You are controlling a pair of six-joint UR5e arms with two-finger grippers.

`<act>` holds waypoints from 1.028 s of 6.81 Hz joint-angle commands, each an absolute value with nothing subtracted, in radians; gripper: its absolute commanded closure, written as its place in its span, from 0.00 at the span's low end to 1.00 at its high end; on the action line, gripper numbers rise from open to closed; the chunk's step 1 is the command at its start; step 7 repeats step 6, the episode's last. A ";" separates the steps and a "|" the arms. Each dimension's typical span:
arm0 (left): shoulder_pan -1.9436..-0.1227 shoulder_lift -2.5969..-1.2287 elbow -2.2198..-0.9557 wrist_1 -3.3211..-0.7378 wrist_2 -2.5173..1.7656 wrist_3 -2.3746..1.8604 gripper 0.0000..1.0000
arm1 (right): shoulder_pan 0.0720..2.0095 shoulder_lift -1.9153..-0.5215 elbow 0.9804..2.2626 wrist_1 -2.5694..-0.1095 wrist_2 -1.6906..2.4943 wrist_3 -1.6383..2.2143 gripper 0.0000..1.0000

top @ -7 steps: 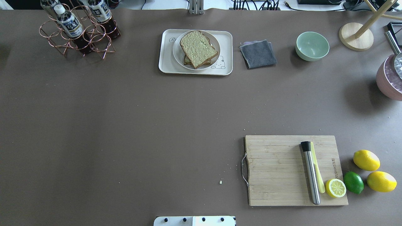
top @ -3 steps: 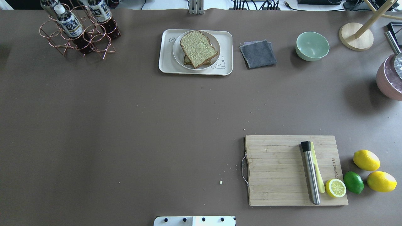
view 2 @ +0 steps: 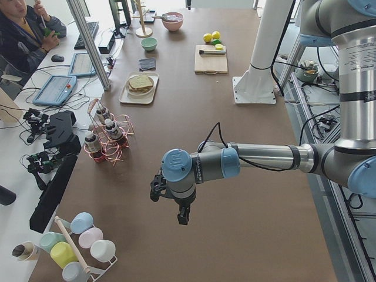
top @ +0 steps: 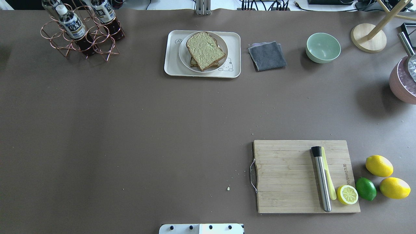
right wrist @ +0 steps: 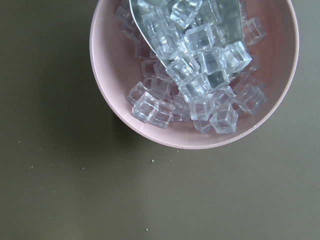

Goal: Make sandwich and place on tray

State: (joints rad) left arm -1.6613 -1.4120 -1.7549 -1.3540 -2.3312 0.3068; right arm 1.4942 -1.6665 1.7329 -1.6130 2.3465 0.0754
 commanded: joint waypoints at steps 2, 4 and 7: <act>-1.661 -1.407 -1.752 -1.355 -2.330 0.307 0.03 | 1.494 -1.667 1.733 -1.606 2.339 0.072 0.00; -1.661 -1.407 -1.752 -1.355 -2.332 0.307 0.03 | 1.494 -1.669 1.730 -1.606 2.342 0.072 0.00; -1.661 -1.407 -1.746 -1.355 -2.332 0.307 0.03 | 1.494 -1.667 1.730 -1.606 2.341 0.072 0.00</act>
